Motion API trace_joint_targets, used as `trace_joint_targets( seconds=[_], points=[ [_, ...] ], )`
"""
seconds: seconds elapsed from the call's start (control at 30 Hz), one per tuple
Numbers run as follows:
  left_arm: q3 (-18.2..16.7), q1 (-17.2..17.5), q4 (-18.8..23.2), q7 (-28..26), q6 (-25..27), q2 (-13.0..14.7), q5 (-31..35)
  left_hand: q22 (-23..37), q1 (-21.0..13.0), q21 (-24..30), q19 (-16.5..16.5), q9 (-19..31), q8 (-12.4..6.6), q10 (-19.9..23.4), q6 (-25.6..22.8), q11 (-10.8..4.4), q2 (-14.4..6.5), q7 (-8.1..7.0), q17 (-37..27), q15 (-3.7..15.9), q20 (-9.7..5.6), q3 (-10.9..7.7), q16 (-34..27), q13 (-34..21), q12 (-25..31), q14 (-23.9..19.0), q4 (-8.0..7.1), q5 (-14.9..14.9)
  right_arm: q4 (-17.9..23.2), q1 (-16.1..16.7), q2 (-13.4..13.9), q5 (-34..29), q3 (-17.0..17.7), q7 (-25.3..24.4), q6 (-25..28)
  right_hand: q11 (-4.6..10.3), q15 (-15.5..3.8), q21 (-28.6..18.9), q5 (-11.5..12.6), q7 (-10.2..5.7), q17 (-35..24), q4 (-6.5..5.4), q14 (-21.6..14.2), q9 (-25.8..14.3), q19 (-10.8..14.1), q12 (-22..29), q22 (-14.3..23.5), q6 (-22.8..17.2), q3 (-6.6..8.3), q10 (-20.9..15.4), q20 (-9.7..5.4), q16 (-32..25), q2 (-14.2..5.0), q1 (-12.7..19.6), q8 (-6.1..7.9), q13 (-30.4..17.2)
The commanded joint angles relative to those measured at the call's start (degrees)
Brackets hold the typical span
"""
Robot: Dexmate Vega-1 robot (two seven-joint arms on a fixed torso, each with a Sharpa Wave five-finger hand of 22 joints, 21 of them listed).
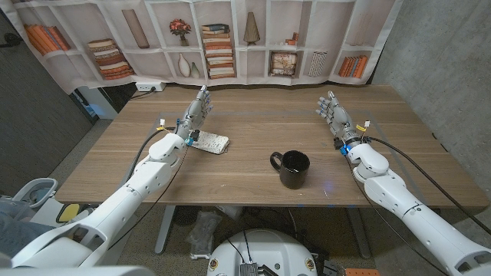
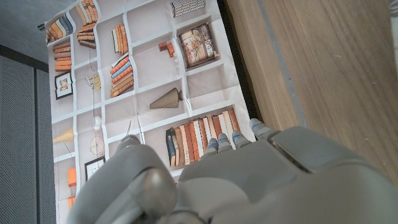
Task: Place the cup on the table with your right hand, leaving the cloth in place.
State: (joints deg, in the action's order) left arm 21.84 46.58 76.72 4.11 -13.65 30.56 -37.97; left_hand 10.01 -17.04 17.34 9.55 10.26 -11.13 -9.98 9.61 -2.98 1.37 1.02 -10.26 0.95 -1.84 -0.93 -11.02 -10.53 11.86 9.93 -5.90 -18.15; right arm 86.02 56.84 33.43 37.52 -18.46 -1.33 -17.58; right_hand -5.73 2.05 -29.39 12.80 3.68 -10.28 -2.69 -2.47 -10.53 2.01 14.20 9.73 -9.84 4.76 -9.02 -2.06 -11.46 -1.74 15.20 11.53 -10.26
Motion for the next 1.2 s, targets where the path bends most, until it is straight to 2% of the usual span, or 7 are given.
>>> trace_joint_targets(
  seconds=[0.03, 0.43, 0.73, 1.2],
  points=[
    [0.3, -0.6, -0.5, 0.5, 0.4, -0.1, 0.1, 0.1, -0.7, -0.3, 8.2, 0.3, -0.12, -3.9, 4.5, 0.15, -0.2, 0.2, -0.2, -0.05, -3.93, -0.03, 0.1, -0.1, -0.1, 5.8, 0.22, -0.3, 1.5, 1.7, 0.9, -0.2, 0.5, 0.6, -1.3, 0.24, 0.05, 0.2, -0.1, 0.1, -0.1, 0.42, -0.8, -0.1, 0.6, 0.2, 0.2, -0.5, 0.17, -0.6, -0.45, -0.3, 0.01, 0.6, 0.4, -0.2],
    [0.1, -0.3, 0.8, -0.2, 0.8, 0.4, 0.3, 0.1, -0.9, -0.5, 8.2, 0.3, -0.12, -3.9, 4.5, 0.18, -0.4, 0.21, -0.2, -0.03, -3.97, -0.01, 0.1, -0.1, -0.1, 5.7, 0.3, -0.3, 3.5, 4.4, 1.6, 0.2, 1.6, 0.5, -2.9, 0.39, 0.09, 0.5, -0.2, 0.04, -0.1, 0.47, -1.1, -0.1, 0.8, 0.1, 0.2, -0.7, 0.1, -0.8, -0.4, -0.3, -0.02, 0.5, 0.34, -0.2],
    [0.3, -0.3, 0.3, -0.1, 1.1, 0.1, 0.0, 0.1, -1.1, -0.7, 8.2, 0.3, -0.15, -3.7, 4.3, 0.17, -0.5, 0.19, -0.2, -0.06, -3.87, -0.01, 0.1, -0.1, -0.1, 5.6, 0.39, -0.3, 3.5, 6.0, 2.3, 2.2, 2.4, 2.9, -3.9, 0.41, 0.05, 0.7, -0.2, 0.05, -0.1, 0.52, -1.3, -0.1, 0.9, 0.1, 0.3, -0.9, 0.07, -1.1, -0.41, -0.3, -0.04, 0.5, 0.35, -0.2],
    [0.2, 0.2, 1.8, -0.4, 1.9, 0.8, 0.0, 0.2, -1.5, -1.1, 7.9, 0.3, -0.47, -2.9, 3.4, 0.28, -0.8, 0.2, -0.2, -0.26, -3.79, 0.04, -0.1, -0.1, 0.2, 5.1, 0.55, -0.2, 5.3, 7.9, 3.5, 1.9, 3.2, 2.5, -3.9, 0.32, 0.13, 1.1, -0.2, 0.01, -0.1, 0.73, -1.5, -0.1, 1.0, 0.0, 0.3, -1.1, 0.21, -1.3, -0.37, -0.2, -0.29, 0.8, 0.27, -0.2]
  ],
)
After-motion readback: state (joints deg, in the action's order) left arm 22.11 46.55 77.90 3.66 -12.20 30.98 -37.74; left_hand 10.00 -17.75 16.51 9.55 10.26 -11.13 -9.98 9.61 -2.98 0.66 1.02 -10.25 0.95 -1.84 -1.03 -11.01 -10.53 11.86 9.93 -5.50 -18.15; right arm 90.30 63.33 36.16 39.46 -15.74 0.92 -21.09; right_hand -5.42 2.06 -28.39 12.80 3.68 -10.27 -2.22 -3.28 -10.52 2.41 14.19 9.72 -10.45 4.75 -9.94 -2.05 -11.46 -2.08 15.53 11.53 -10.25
